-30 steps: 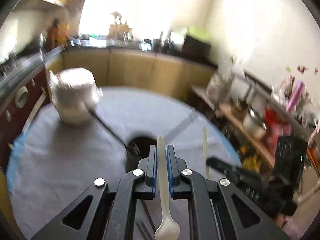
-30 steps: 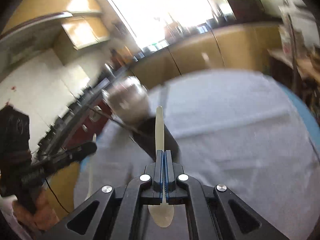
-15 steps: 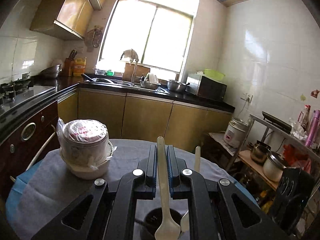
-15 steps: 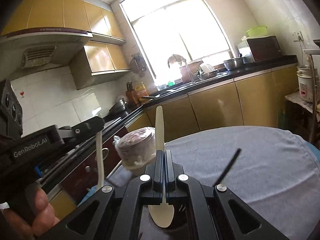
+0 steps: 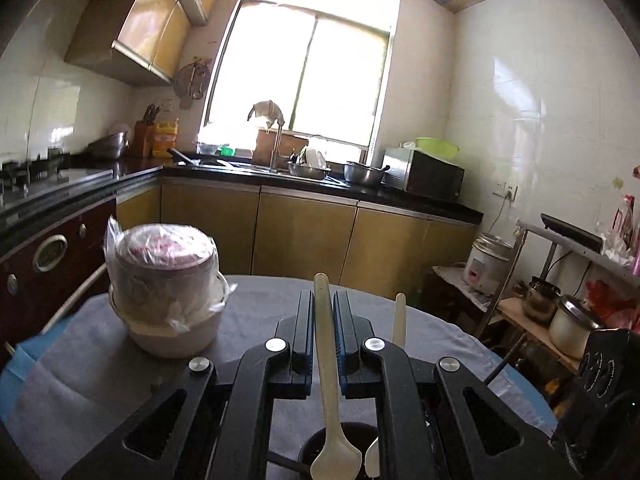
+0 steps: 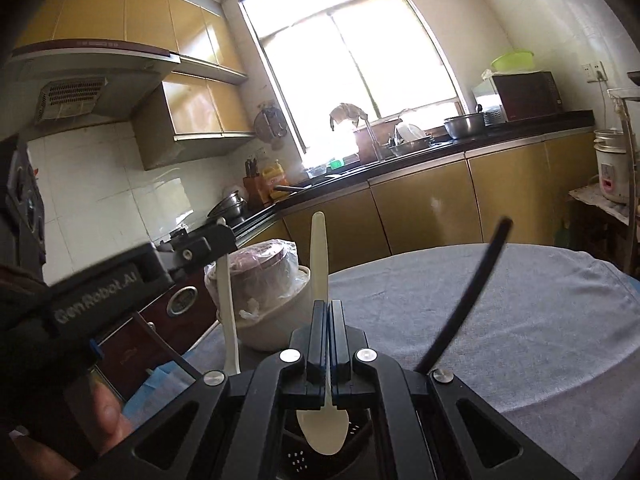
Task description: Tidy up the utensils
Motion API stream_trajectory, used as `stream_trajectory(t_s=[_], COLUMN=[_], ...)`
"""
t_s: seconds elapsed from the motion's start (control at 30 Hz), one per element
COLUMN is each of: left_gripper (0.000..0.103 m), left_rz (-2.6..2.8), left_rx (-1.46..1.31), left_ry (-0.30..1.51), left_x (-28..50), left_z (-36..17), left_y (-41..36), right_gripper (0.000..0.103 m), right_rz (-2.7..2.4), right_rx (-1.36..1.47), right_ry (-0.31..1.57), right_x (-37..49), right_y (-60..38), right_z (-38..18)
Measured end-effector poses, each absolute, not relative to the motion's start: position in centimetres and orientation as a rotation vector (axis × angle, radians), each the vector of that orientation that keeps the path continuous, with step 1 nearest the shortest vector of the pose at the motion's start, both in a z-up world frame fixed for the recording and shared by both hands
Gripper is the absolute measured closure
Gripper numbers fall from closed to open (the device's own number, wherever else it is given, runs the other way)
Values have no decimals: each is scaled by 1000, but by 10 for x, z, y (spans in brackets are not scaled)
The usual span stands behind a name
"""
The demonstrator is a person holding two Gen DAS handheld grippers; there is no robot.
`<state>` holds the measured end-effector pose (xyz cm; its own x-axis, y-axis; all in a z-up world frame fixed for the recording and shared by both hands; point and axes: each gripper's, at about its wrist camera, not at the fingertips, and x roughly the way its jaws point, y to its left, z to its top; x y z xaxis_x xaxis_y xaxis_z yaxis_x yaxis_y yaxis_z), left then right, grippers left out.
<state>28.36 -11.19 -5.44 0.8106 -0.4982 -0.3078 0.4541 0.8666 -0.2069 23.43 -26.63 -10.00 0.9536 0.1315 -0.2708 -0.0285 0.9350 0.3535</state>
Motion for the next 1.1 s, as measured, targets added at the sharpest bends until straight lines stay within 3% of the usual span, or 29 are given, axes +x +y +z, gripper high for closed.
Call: stream_trajectory(t_s=[0.27, 0.53, 0.63, 0.7, 0.73, 1.1], left_gripper=[93, 93, 78, 48, 42, 39], left_rz=[-527, -550, -538, -524, -516, -432], left_rx=[-87, -119, -75, -54, -45, -135], left_ry=[387, 339, 350, 392, 412, 941], left_x=[276, 231, 197, 170, 158, 97], left_z=[-60, -28, -25, -33, -39, -143], left_y=[-112, -70, -52, -36, -29, 34], right_gripper=[100, 100, 100, 100, 100, 98], right_rz=[90, 80, 71, 72, 81, 171], right_rx=[339, 356, 361, 365, 375, 446], right_ry=[333, 306, 316, 357, 386, 864], right_x=[230, 179, 148, 131, 123, 115], right_y=[-269, -278, -282, -282, -282, -228], right_z=[-111, -95, -89, -89, -91, -156])
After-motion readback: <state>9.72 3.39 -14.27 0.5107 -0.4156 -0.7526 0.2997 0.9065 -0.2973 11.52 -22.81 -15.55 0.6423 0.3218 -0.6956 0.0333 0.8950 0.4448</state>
